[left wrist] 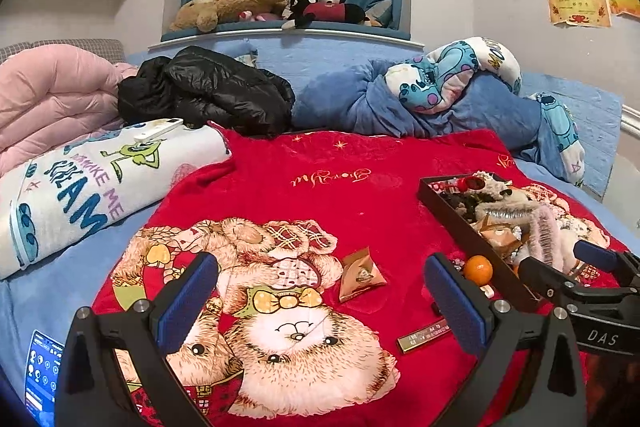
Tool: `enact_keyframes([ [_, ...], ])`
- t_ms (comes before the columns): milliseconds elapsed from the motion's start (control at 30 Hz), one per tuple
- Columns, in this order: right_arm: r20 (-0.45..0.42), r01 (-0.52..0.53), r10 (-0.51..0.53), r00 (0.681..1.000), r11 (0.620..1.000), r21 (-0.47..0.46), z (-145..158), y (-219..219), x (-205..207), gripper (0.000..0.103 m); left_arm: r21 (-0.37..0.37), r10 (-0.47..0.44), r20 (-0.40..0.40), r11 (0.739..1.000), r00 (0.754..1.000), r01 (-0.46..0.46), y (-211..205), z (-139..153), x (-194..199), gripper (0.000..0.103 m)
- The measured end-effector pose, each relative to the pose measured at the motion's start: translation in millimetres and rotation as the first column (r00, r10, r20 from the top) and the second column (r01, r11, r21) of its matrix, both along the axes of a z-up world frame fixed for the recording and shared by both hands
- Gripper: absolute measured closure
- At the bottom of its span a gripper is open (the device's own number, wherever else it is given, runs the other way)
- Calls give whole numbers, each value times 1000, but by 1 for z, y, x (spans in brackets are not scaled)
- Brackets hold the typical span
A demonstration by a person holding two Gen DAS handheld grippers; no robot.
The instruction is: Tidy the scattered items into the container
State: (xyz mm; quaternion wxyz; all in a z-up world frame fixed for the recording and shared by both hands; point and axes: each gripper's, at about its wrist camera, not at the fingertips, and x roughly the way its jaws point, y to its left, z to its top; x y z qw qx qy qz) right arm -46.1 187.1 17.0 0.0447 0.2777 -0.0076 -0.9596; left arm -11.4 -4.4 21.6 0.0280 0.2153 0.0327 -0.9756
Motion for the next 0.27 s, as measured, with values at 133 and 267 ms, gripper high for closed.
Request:
enact_keyframes([
  [133, 5, -1, 1, 1000, 1000, 3, -1, 0, 0, 0, -6, -2, 1, 1000, 1000, 2, 1, 0, 0, 0],
  [267, 3, 6, -6, 1000, 1000, 8, 0, 0, 1, 0, -4, -11, 9, 1000, 1000, 11, 1, -1, 0, 0],
])
